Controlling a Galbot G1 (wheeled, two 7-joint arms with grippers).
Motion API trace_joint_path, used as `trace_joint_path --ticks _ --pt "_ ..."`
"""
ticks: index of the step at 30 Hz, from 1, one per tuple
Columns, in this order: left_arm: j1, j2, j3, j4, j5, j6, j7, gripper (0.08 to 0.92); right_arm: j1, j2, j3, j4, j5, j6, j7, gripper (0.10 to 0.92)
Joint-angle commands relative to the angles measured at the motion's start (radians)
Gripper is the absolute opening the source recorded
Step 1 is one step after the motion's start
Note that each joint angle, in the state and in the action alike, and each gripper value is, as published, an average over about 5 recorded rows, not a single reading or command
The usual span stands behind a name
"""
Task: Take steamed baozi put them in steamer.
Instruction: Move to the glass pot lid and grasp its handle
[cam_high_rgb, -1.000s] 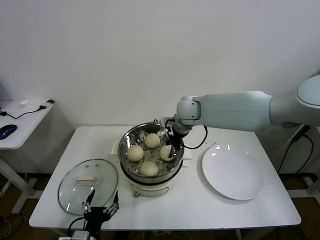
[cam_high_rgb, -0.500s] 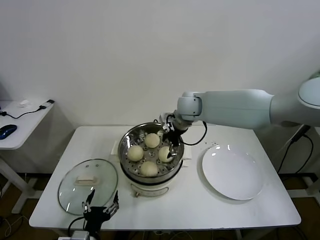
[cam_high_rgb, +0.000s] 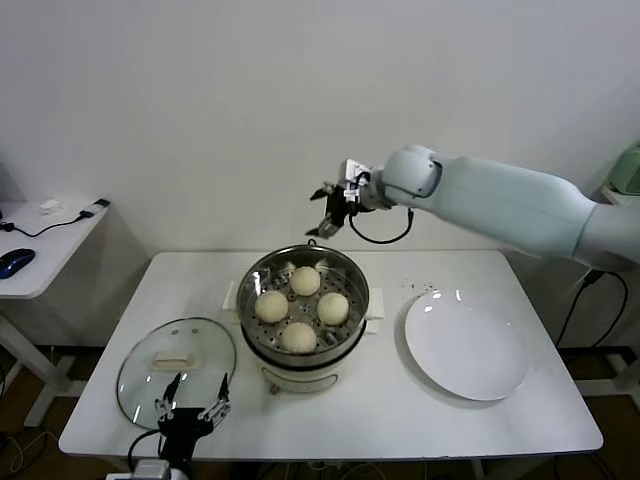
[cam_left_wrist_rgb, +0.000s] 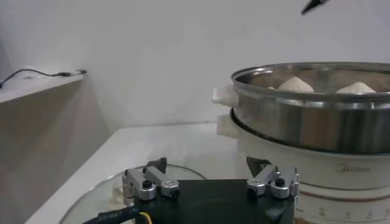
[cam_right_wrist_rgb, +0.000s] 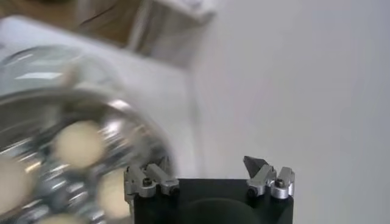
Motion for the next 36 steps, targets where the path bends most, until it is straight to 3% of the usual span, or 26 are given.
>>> trace_joint_path --ticks 1,9,18,31,36 --pt "-0.001 0.007 -0.004 -0.004 -0.008 -0.014 -0.004 0.823 -0.468 -0.256 0.635 0.148 -0.090 0.046 0.412 0.823" --pt "-0.030 0.020 -0.031 -0.021 -0.006 0.013 -0.004 0.823 -1.017 -0.345 1.101 0.296 -0.237 0.221 0.477 0.823" --pt "-0.047 0.039 -0.055 -0.006 0.042 -0.030 0.009 0.823 -1.574 -0.160 1.568 0.359 -0.363 0.374 0.451 0.823" --pt "-0.050 0.033 -0.082 0.061 0.253 -0.196 -0.063 0.823 -1.915 0.101 1.734 0.347 -0.418 0.524 0.334 0.823" --pt "-0.059 0.042 -0.093 0.114 0.405 -0.270 -0.169 0.823 -1.988 0.137 1.719 0.330 -0.424 0.557 0.329 0.823"
